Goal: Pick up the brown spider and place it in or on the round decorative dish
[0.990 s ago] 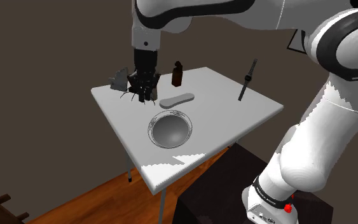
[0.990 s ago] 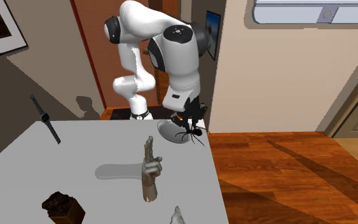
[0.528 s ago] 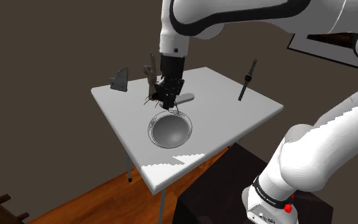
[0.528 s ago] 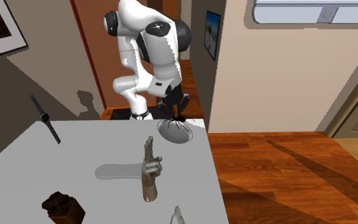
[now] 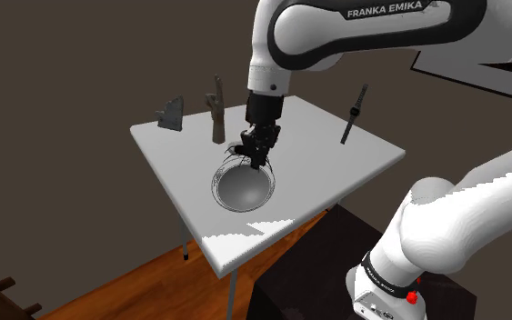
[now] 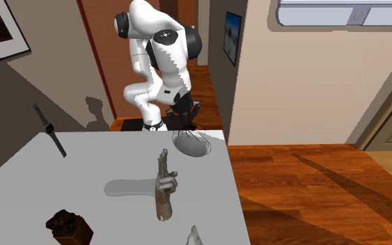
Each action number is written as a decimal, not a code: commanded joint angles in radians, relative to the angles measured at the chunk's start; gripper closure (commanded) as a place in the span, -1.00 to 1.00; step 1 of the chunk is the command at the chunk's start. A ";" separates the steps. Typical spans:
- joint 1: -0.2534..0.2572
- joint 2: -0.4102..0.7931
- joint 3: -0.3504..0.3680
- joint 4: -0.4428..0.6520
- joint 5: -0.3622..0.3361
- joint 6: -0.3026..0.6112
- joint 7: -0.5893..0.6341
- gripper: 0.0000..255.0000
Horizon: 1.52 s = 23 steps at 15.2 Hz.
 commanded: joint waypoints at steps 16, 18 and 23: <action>0.003 0.028 0.012 -0.108 0.012 0.135 -0.024 1.00; 0.003 0.028 0.012 -0.108 0.012 0.135 -0.024 -1.00; 0.000 0.024 0.006 -0.079 0.006 0.101 -0.022 -1.00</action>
